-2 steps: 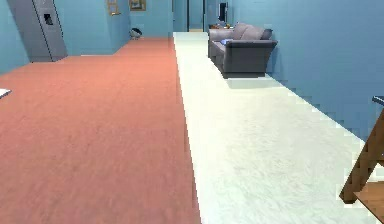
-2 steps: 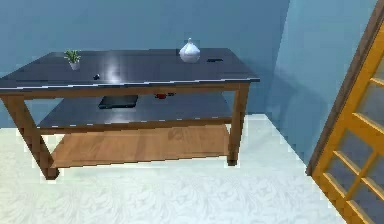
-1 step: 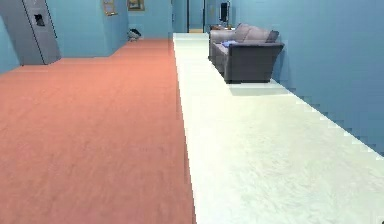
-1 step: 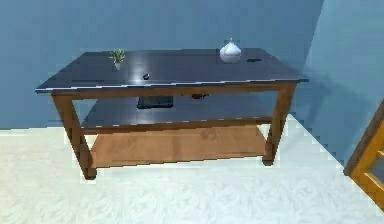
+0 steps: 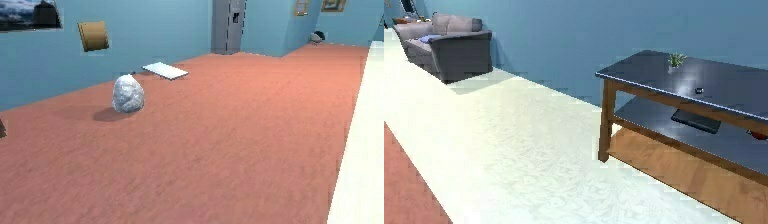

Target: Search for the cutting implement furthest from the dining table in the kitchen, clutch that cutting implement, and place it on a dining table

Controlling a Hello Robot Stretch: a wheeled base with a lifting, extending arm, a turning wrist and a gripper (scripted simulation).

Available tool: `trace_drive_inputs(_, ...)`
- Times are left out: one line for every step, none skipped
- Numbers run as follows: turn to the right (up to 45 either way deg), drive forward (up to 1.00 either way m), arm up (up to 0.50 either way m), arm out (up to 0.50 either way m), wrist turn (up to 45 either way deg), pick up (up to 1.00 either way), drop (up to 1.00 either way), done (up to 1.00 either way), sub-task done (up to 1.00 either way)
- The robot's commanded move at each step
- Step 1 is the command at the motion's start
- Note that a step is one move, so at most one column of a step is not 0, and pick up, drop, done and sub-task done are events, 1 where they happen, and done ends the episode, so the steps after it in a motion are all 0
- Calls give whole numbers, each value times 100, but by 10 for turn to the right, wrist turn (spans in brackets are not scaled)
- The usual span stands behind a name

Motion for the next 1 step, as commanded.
trace_drive_inputs(-30, 0, 0, 0, 0, 0, 0, 0, 0)
